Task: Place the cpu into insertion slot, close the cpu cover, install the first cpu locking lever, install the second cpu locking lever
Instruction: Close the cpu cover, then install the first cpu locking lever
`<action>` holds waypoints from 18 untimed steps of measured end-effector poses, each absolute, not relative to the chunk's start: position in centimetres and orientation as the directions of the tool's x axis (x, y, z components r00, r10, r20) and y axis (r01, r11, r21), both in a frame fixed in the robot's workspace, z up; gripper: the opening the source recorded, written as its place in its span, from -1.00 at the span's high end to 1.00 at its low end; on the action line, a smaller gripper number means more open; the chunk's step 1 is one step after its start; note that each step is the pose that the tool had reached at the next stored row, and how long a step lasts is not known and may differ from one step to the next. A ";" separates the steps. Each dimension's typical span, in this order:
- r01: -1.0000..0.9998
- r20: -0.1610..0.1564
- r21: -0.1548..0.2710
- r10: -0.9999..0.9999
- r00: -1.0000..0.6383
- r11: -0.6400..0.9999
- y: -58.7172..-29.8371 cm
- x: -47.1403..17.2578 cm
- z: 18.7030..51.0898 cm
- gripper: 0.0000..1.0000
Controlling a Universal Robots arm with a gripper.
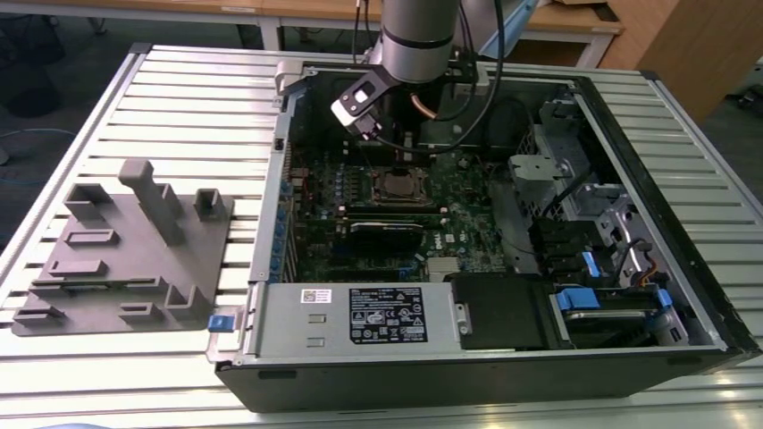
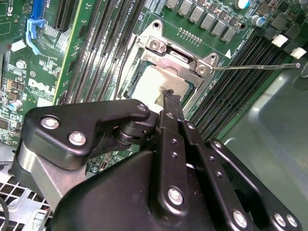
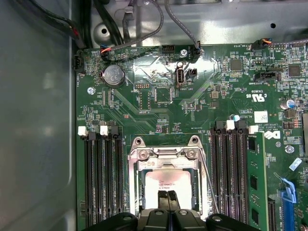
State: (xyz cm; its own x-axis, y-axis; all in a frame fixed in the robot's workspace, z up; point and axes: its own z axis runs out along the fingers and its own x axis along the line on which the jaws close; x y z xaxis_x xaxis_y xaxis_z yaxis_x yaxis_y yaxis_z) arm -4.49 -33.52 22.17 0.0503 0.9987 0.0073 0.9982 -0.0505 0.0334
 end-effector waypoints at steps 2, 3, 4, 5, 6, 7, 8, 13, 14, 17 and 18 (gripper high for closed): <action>0.998 0.007 0.033 0.999 0.050 -0.050 -33.8 -4.5 22.2 0.79; 0.998 0.007 0.033 0.999 0.050 -0.051 -33.8 -4.5 22.2 0.79; 0.998 0.007 0.033 0.999 0.050 -0.051 -33.8 -4.5 22.2 0.79; 0.998 0.007 0.033 0.999 0.050 -0.051 -33.8 -4.5 22.2 0.79; 0.998 0.007 0.033 0.999 0.050 -0.051 -33.8 -4.5 22.2 0.79; 0.998 0.007 0.033 0.999 0.050 -0.050 -33.8 -4.5 22.2 0.79; 0.998 0.007 0.033 0.999 0.050 -0.051 -33.8 -4.5 22.2 0.79; 0.998 0.007 0.033 0.999 0.050 -0.050 -33.8 -4.6 22.2 0.79; 0.998 0.007 0.033 0.999 0.050 -0.051 -33.8 -4.8 22.2 0.79; 0.998 0.007 0.034 0.999 0.050 -0.051 -33.8 -5.3 22.2 0.79; 0.998 0.007 0.034 0.999 0.050 -0.051 -33.8 -5.4 22.2 0.79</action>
State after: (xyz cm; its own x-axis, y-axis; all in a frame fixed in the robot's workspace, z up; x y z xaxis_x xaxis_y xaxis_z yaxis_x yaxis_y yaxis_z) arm -5.43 -33.77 22.18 0.0503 0.9987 0.0074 0.9982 -0.0505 0.0337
